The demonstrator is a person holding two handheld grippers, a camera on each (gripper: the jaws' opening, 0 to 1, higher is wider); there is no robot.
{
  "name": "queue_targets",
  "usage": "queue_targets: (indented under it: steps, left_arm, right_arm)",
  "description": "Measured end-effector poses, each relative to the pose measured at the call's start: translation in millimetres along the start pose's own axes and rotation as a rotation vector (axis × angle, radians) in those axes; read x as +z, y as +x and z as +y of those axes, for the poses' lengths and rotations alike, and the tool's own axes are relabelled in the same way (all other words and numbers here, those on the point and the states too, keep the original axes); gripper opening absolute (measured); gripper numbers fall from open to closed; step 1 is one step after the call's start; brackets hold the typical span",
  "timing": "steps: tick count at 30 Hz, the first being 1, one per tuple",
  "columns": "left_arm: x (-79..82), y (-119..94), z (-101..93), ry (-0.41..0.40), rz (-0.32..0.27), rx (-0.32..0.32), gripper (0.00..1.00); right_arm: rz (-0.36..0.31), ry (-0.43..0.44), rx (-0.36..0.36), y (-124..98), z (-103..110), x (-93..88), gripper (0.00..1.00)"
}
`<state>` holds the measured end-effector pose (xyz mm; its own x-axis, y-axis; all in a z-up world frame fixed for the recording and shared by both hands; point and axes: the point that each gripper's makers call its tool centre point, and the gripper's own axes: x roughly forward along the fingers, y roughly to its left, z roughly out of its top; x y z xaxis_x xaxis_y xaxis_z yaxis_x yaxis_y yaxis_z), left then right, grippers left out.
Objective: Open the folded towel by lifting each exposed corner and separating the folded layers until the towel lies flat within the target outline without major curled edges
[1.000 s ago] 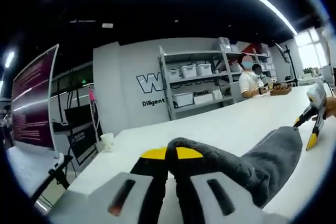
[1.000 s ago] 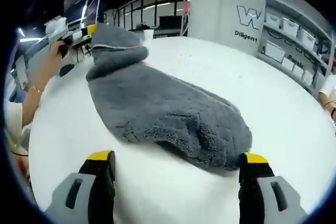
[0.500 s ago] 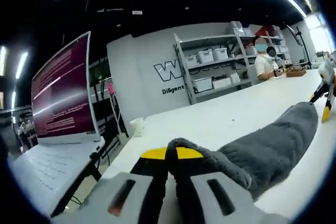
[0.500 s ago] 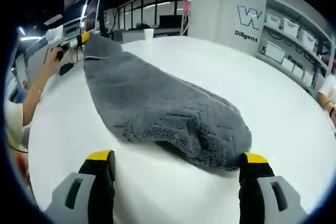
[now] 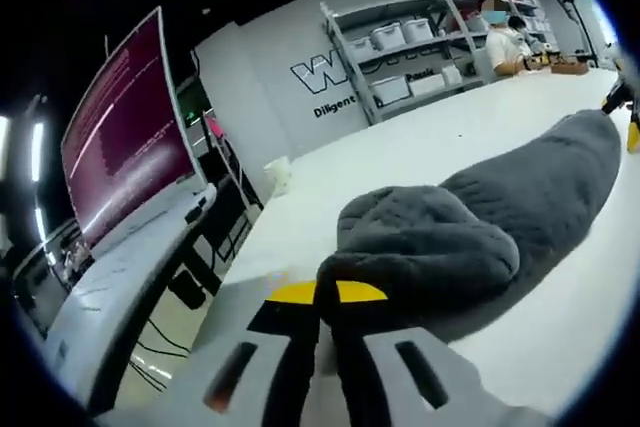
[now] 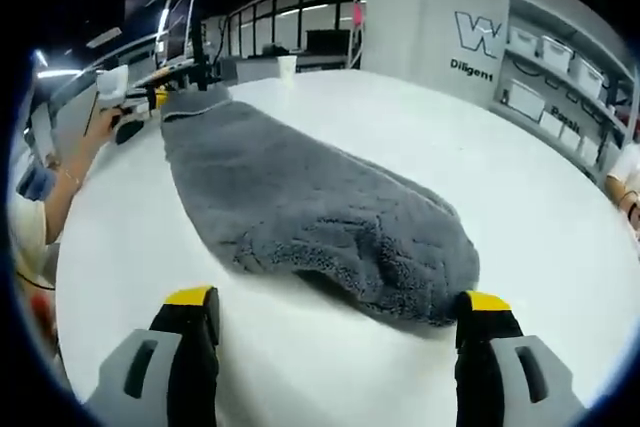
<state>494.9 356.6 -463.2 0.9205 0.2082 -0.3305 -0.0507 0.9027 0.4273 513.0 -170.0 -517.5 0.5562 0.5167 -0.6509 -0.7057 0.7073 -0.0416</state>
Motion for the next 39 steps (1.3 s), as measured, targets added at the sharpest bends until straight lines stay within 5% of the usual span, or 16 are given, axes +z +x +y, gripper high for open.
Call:
queue_targets:
  steps: [6, 9, 12, 16, 18, 24, 27, 39]
  left_arm:
    - [-15.3, -2, -9.2, 0.043, 0.081, -0.036, 0.04]
    - [-13.6, -6, -13.0, 0.016, 0.07, -0.063, 0.09]
    - [-7.9, -15, -16.6, -0.091, 0.04, -0.097, 0.23]
    - [0.1, -28, -25.3, -0.12, 0.04, -0.119, 0.56]
    - [6.8, -33, -30.6, -0.112, 0.032, -0.126, 0.64]
    - [56.9, -45, -75.2, -0.121, -0.104, -0.29, 0.9]
    - [76.7, -44, -91.0, -0.097, -0.168, -0.309, 1.0]
    - [141.5, -22, -170.1, -0.117, -0.236, -0.524, 0.99]
  right_arm:
    - [0.0, -0.003, 0.001, -1, 1, 0.5, 0.99]
    - [-0.003, -0.003, 0.001, -2, 2, 1.0, 0.99]
    - [-0.009, -0.002, 0.004, -3, 4, 2.0, 0.99]
    - [-0.01, 0.001, 0.005, -3, 4, 2.0, 0.99]
    - [-0.011, 0.002, 0.006, -3, 4, 2.2, 0.99]
    - [-0.01, 0.002, 0.007, -3, 5, 2.1, 0.99]
    - [-0.01, 0.005, 0.009, -3, 6, 1.5, 0.99]
    - [-0.024, 0.012, 0.005, -6, 5, 3.6, 0.98]
